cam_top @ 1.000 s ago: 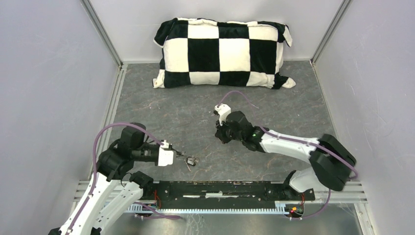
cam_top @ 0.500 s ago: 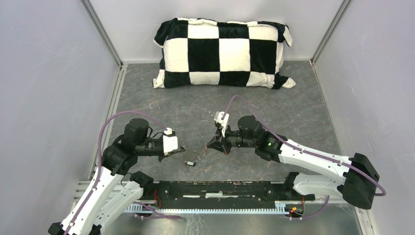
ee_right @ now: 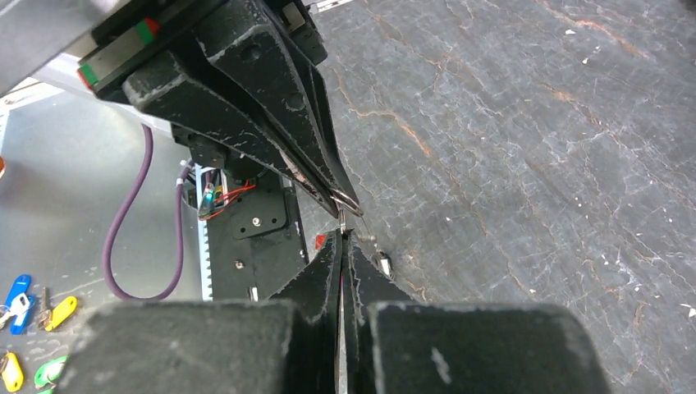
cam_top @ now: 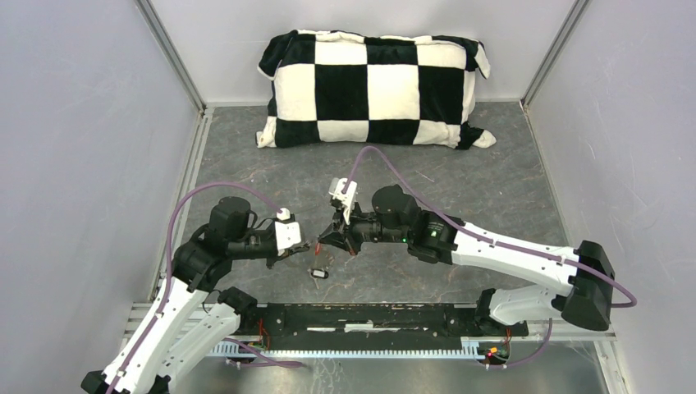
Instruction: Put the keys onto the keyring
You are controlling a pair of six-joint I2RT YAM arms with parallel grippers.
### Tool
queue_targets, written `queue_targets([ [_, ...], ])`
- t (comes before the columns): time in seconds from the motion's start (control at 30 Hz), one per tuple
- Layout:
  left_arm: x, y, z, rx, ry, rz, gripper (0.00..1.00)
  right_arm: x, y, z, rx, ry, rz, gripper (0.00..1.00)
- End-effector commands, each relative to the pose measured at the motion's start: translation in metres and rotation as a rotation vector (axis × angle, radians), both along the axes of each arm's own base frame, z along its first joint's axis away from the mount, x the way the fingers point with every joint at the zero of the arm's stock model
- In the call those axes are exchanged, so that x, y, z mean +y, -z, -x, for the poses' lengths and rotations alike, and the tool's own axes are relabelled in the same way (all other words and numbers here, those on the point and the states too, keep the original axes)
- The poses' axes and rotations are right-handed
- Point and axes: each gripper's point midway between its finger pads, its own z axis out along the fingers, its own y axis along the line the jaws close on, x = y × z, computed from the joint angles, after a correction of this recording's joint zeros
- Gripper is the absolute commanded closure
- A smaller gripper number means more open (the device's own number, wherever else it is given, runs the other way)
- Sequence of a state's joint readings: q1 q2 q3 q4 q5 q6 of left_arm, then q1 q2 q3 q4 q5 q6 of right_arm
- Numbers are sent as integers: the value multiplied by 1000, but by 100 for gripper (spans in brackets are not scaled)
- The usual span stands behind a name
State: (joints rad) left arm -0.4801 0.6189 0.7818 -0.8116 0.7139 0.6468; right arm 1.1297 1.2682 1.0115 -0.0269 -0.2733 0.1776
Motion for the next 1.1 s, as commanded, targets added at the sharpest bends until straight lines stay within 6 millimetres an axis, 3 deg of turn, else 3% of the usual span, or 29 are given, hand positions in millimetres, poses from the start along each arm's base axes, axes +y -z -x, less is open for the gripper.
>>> queue_targets([
  [0.0, -3, -15, -6, -40, -17, 36, 98, 13, -11, -3, -11, 35, 2, 100],
  [0.73, -2, -18, -4, -43, -20, 42, 98, 34, -7, 4, -70, 64, 10, 100],
  [1.07, -2, -17, -4, -46, -17, 37, 98, 31, -26, 0, -108, 111, -44, 99],
])
